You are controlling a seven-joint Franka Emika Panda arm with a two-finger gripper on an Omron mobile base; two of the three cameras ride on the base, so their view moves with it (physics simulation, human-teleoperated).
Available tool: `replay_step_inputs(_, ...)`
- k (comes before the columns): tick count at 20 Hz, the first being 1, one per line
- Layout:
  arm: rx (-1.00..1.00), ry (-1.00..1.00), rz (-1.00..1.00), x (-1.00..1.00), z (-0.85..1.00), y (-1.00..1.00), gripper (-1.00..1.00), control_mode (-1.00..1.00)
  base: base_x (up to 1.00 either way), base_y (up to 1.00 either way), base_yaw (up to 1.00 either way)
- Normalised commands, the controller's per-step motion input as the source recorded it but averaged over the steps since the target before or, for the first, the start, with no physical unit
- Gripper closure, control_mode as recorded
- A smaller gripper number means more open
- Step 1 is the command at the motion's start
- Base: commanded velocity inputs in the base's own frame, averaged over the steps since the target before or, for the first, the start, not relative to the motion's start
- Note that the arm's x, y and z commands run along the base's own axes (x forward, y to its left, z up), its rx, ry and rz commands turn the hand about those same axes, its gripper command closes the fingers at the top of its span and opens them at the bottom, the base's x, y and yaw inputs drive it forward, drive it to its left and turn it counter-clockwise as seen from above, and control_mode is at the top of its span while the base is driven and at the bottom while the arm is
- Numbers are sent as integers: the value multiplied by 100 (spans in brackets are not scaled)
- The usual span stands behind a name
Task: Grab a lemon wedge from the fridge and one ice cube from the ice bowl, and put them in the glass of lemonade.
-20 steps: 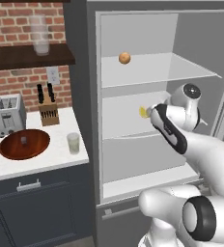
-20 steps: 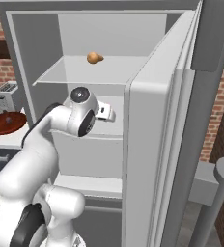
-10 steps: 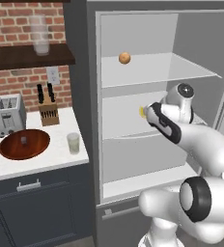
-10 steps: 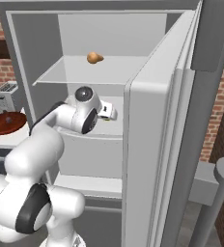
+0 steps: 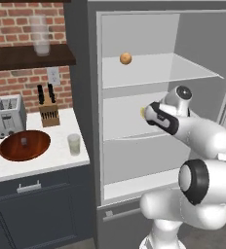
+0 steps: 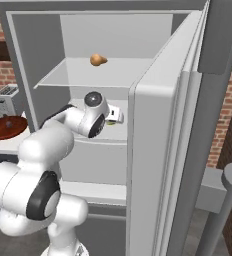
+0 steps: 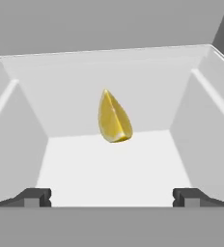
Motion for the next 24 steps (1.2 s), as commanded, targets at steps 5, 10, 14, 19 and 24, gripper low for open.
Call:
replay_step_inputs(5, 0, 0, 13, 1, 0, -30, -100, -100, 0, 0, 0)
replay_step_inputs(10, 0, 0, 9, 14, 0, -2, -100, -100, 0, 0, 0)
replay_step_inputs(14, 0, 0, 2, 17, 0, 10, -100, -100, 0, 0, 0)
replay_step_inputs(19, 0, 0, 0, 19, -5, 27, -100, -100, 0, 0, 0)
replay_step_inputs(24, 0, 0, 0, 30, -19, 21, -100, -100, 0, 0, 0)
